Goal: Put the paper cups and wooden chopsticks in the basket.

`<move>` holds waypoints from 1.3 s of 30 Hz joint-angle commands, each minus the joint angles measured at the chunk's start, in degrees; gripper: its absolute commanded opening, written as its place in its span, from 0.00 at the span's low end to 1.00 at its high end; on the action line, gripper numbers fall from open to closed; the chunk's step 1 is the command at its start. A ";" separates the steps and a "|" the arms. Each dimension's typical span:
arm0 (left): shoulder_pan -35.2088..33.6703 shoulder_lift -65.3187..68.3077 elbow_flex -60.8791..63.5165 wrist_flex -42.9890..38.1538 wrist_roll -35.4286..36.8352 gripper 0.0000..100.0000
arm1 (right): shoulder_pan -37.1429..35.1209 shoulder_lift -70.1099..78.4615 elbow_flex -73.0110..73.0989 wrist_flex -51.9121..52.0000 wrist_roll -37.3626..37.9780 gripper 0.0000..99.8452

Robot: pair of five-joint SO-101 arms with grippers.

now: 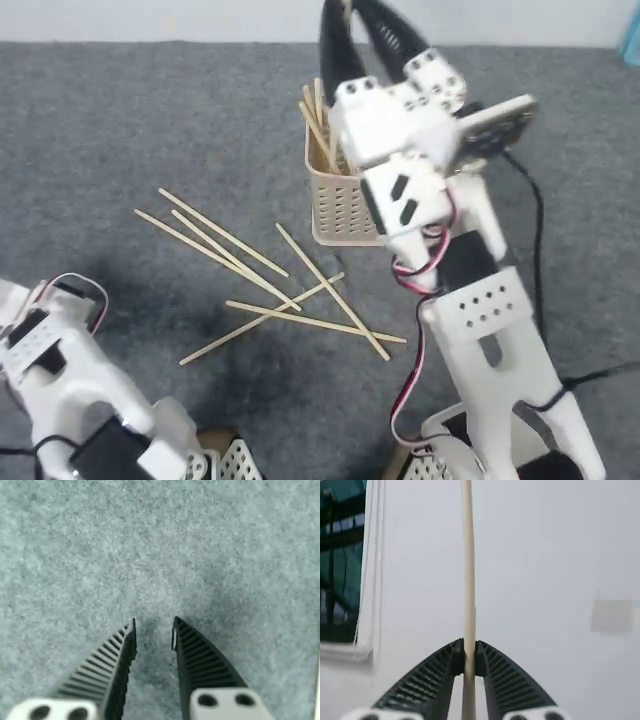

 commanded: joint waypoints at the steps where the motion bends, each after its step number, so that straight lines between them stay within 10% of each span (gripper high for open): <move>1: 0.35 -0.09 -1.63 -1.32 0.18 0.11 | 1.89 3.21 -8.00 -1.19 -0.62 0.01; 24: 1.32 -0.09 -1.71 -1.49 -2.11 0.11 | 2.77 14.99 20.48 -26.86 -1.05 0.02; 39: 1.32 -0.09 -1.63 -1.49 -2.11 0.11 | 1.19 1.27 18.99 -10.42 -6.07 0.11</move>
